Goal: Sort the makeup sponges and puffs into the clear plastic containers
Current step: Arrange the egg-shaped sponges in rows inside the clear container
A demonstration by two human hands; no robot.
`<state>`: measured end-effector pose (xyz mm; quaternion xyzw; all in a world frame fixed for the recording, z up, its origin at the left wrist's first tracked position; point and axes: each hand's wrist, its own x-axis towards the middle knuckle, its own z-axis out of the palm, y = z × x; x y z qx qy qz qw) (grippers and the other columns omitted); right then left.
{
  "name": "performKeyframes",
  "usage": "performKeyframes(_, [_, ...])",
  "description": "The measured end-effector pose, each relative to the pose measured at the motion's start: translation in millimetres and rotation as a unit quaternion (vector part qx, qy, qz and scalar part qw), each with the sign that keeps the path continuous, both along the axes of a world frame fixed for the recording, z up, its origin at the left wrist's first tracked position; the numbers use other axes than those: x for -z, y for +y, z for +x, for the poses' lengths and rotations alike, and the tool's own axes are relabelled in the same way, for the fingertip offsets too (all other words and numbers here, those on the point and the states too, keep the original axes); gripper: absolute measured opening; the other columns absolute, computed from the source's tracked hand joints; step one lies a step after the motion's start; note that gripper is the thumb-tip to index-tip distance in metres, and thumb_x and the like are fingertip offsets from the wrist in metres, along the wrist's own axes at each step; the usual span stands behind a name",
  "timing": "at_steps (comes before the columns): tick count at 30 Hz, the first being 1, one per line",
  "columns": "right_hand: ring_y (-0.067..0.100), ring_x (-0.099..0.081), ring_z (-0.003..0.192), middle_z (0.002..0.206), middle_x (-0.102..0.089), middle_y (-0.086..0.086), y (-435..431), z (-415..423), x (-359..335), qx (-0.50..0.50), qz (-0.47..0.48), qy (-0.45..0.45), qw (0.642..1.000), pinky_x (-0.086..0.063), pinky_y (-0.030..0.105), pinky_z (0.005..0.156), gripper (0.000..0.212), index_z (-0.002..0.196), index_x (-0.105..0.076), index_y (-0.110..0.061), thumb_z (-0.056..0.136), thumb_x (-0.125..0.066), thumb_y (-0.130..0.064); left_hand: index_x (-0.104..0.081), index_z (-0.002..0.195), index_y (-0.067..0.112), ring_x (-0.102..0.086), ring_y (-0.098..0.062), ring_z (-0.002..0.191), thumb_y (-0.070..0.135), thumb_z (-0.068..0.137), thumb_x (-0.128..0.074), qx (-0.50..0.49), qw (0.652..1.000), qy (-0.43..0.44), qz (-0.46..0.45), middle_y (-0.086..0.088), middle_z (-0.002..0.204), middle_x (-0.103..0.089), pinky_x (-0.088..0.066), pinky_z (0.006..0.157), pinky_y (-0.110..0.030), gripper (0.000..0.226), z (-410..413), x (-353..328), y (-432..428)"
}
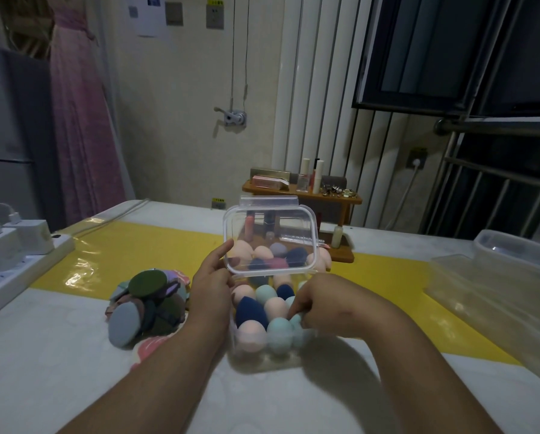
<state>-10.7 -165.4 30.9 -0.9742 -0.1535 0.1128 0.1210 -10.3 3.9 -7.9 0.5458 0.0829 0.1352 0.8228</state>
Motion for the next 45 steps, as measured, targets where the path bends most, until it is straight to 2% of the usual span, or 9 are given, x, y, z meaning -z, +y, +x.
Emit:
performKeyframes(5, [0.018,-0.065,0.093,0.102,-0.073,-0.002,-0.6,-3.7,-2.3,0.026,0.038,0.013,0.999,-0.055,0.029,0.077,0.027,0.106,-0.078,-0.026,0.089,-0.060,-0.014,-0.065,0.121,0.028,-0.067,-0.021,0.093,-0.007,0.095,-0.034,0.001,1.000,0.000,-0.002,-0.001,0.108,-0.067,-0.056,0.067,-0.030,0.053,0.4,-0.3,-0.3])
performKeyframes(10, [0.020,-0.064,0.098,0.104,-0.071,0.000,4.1,-0.8,0.9,0.038,0.028,-0.005,0.999,-0.057,0.033,0.089,0.022,0.103,-0.074,-0.025,0.088,-0.067,-0.010,-0.064,0.123,0.024,-0.065,-0.013,0.081,-0.009,0.093,-0.034,0.006,1.000,-0.007,-0.001,0.003,0.100,-0.067,-0.053,0.052,-0.019,0.053,-3.6,-4.2,-1.4])
performKeyframes(16, [0.023,-0.065,0.097,0.101,-0.071,0.004,7.3,-2.2,3.0,0.048,0.019,-0.022,0.998,-0.056,0.035,0.086,0.015,0.095,-0.074,-0.023,0.088,-0.068,-0.011,-0.064,0.124,0.026,-0.064,-0.013,0.082,-0.007,0.094,-0.035,0.001,1.000,-0.005,0.007,0.004,0.102,-0.066,-0.053,0.052,-0.018,0.053,-4.3,-3.9,-1.6])
performKeyframes(22, [0.025,-0.064,0.103,0.110,-0.070,0.005,10.2,-0.6,-1.8,0.050,-0.008,0.002,0.999,-0.054,0.033,0.090,0.021,0.104,-0.076,-0.020,0.090,-0.066,-0.008,-0.065,0.122,0.025,-0.066,-0.016,0.082,-0.007,0.093,-0.035,0.001,1.000,-0.003,-0.009,0.002,0.102,-0.067,-0.054,0.054,-0.022,0.053,-3.1,-3.3,-2.1])
performKeyframes(27, [0.022,-0.057,0.090,0.103,-0.068,0.009,10.3,-1.1,-2.3,0.035,-0.017,-0.022,0.999,-0.047,0.031,0.073,0.017,0.082,-0.062,-0.020,0.085,-0.063,-0.003,-0.065,0.123,0.027,-0.067,-0.021,0.090,-0.006,0.094,-0.035,0.004,1.000,-0.002,-0.009,-0.001,0.109,-0.066,-0.055,0.064,-0.029,0.053,-1.7,-0.6,-1.0])
performKeyframes(32, [0.017,-0.057,0.079,0.080,-0.063,-0.004,-2.8,-0.5,6.1,0.041,0.080,-0.057,0.994,-0.052,0.032,0.070,0.024,0.067,-0.057,-0.027,0.078,-0.074,-0.012,-0.066,0.122,0.024,-0.067,-0.018,0.083,-0.008,0.092,-0.034,0.002,1.000,-0.003,-0.011,-0.001,0.105,-0.067,-0.055,0.059,-0.025,0.054,-1.3,-1.2,-1.2])
performKeyframes(35, [0.010,-0.057,0.071,0.073,-0.063,-0.009,-11.5,0.1,4.0,0.034,0.146,-0.040,0.988,-0.052,0.026,0.061,0.022,0.066,-0.063,-0.027,0.072,-0.079,-0.013,-0.066,0.120,0.024,-0.062,-0.010,0.066,-0.011,0.091,-0.034,0.003,1.000,-0.007,-0.020,0.000,0.100,-0.066,-0.051,0.049,-0.019,0.056,-2.1,-3.0,-2.0])
performKeyframes(39, [0.010,-0.057,0.063,0.065,-0.063,-0.005,-19.3,-2.2,0.0,0.038,0.281,0.000,0.959,-0.048,0.024,0.057,0.024,0.067,-0.070,-0.021,0.075,-0.064,0.001,-0.067,0.119,0.025,-0.060,-0.011,0.067,-0.010,0.091,-0.033,0.001,1.000,-0.002,-0.022,-0.001,0.104,-0.066,-0.050,0.046,-0.018,0.056,-2.3,-3.2,-1.9])
performKeyframes(45, [0.012,-0.052,0.059,0.065,-0.059,0.001,-28.6,7.7,3.6,0.077,0.423,-0.082,0.899,-0.044,0.027,0.057,0.032,0.066,-0.068,-0.014,0.077,-0.054,0.012,-0.067,0.120,0.024,-0.063,-0.013,0.072,-0.009,0.092,-0.034,0.005,0.999,0.000,-0.034,-0.002,0.104,-0.068,-0.051,0.049,-0.020,0.055,-2.0,-2.7,-1.8])
